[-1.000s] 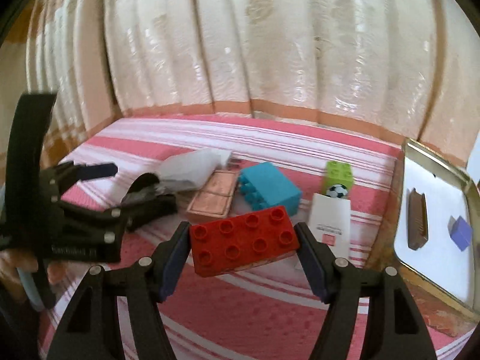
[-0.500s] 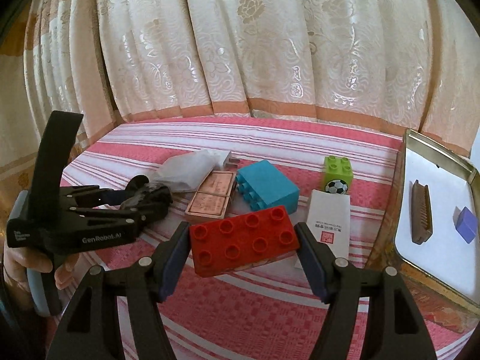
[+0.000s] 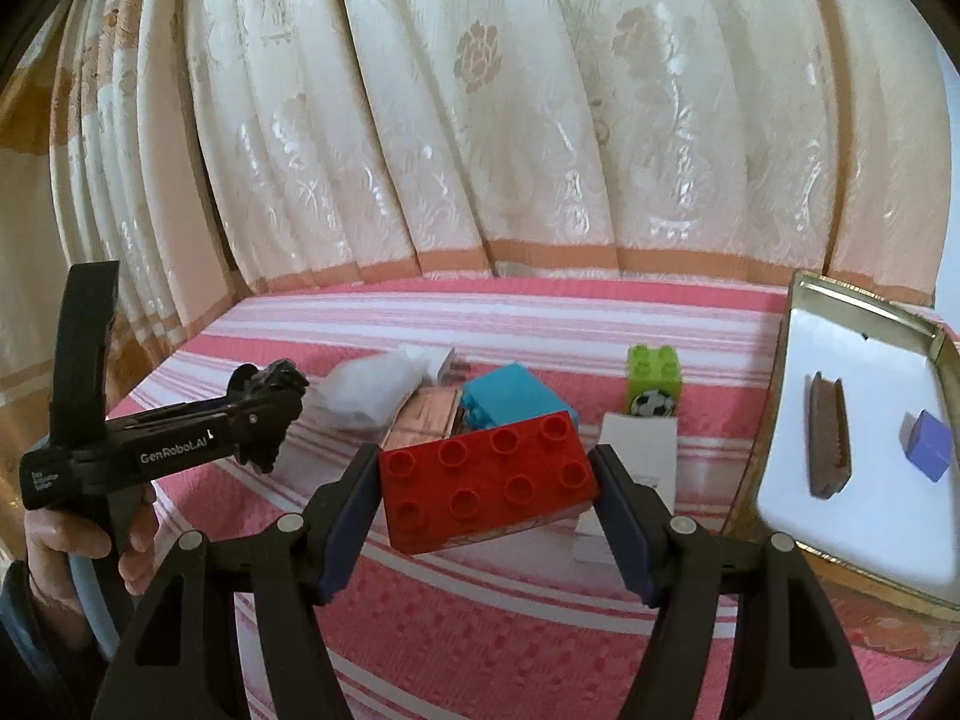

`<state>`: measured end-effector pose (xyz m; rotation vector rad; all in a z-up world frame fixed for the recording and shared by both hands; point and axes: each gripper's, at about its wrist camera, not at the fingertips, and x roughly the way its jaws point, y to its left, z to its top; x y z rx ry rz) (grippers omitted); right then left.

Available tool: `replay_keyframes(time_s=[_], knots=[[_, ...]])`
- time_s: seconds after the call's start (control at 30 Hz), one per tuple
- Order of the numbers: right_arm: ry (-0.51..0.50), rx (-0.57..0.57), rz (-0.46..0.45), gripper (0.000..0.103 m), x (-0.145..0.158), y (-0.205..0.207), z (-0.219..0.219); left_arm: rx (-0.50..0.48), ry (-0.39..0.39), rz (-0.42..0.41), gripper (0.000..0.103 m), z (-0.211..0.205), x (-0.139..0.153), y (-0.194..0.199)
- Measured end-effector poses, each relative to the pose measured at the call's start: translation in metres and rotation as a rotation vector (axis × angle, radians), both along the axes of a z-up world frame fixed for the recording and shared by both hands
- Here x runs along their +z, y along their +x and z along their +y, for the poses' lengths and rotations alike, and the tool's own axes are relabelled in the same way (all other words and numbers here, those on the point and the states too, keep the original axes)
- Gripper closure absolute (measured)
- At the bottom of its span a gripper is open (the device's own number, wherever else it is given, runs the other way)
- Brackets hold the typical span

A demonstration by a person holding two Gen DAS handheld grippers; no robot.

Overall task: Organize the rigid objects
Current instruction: 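Grasp the black-and-grey hair clip with the left tool and lift it, then carry the red brick and hair clip over the tray with both tools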

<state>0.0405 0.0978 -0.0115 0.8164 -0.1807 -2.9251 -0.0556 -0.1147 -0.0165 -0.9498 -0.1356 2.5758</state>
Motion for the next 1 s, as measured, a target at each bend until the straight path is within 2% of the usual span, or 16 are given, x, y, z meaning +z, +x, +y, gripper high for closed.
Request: replay_keyframes(time_s=[0.3,0.53,0.73,1.0], knots=[[0.015,-0.06,0.064,0.032,0.007,0.007,0.008,0.061,-0.021,0.127,0.06,0.005,0.012,0.008],[0.077,-0.136,0.119,0.032,0.014,0.014,0.012,0.123,-0.092,0.189,0.06,0.021,0.016,0.017],[0.134,-0.183,0.167,0.032,0.021,0.018,0.016,0.169,-0.09,0.175,0.06,0.03,0.014,0.019],[0.099,-0.211,0.162,0.032,0.023,0.018,0.038,0.164,-0.103,0.189,0.06,0.056,0.014,0.028]])
